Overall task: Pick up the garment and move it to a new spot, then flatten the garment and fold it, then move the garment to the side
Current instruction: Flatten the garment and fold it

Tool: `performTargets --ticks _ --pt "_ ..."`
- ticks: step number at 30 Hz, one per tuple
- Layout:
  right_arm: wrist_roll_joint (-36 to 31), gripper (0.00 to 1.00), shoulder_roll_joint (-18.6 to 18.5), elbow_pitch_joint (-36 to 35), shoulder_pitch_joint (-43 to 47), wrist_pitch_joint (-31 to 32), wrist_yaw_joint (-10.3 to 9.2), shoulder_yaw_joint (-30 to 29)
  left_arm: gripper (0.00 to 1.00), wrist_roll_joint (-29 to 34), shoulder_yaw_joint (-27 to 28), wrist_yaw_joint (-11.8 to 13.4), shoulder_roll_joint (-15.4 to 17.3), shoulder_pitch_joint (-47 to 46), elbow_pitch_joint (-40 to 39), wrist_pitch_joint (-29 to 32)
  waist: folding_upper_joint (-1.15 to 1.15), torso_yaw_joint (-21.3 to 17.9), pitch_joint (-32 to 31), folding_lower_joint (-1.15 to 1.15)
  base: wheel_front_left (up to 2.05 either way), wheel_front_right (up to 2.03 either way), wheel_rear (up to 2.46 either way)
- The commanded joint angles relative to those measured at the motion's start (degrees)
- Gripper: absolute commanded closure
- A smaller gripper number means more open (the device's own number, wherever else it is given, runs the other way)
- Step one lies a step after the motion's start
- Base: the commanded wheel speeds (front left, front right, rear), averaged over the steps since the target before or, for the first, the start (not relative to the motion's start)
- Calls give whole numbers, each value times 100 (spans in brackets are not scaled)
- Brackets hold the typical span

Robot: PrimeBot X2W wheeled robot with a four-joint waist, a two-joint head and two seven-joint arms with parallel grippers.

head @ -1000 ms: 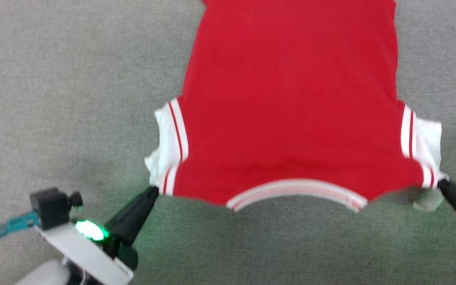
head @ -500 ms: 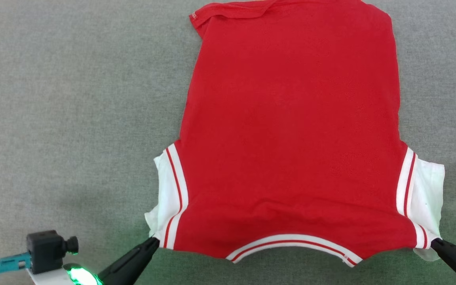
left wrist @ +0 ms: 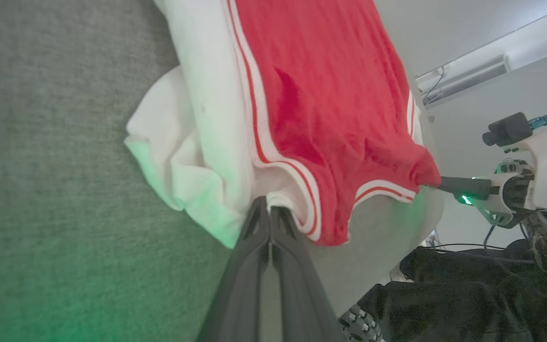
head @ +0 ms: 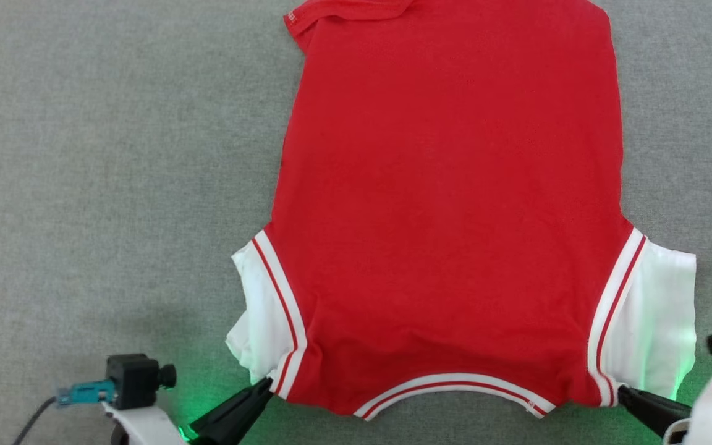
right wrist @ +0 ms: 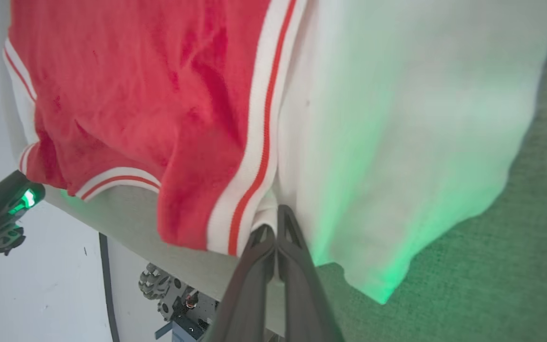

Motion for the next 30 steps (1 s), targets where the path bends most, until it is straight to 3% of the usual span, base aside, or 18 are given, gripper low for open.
performTargets --ticks 1,4,8,13,16,17,23,30 --pt "-141 100 -164 195 -86 -159 -5 223 100 95 -58 11 -135 -98 185 38 0 15 18 0 0 0 0" --pt "-353 100 -393 592 -136 -489 -6 676 100 167 -125 15 -309 -214 566 62 0 25 33 0 0 0 0" --pt "-562 100 -658 1064 -171 -889 -9 1151 100 395 -195 198 -507 -372 1115 66 0 38 27 0 0 0 0" --pt "-564 100 -811 1323 -252 -1258 -14 1381 100 439 -240 161 -681 -478 1362 68 0 16 18 0 0 0 0" --pt "-576 53 -925 1392 -363 -1515 -28 1480 100 425 -239 142 -713 -487 1450 31 0 -44 9 0 0 0 0" --pt "-563 0 -952 1371 -391 -1621 -28 1475 100 414 -230 128 -717 -482 1449 17 0 -66 5 0 0 0 0" --pt "-160 0 -1160 838 -534 -1832 -37 1149 100 333 -136 67 -684 -401 1233 -146 0 -210 -15 0 0 0 0" --pt "381 0 -1355 -232 -940 -1290 -5 281 100 417 -96 44 -608 -486 843 -193 0 -203 135 0 0 0 0"
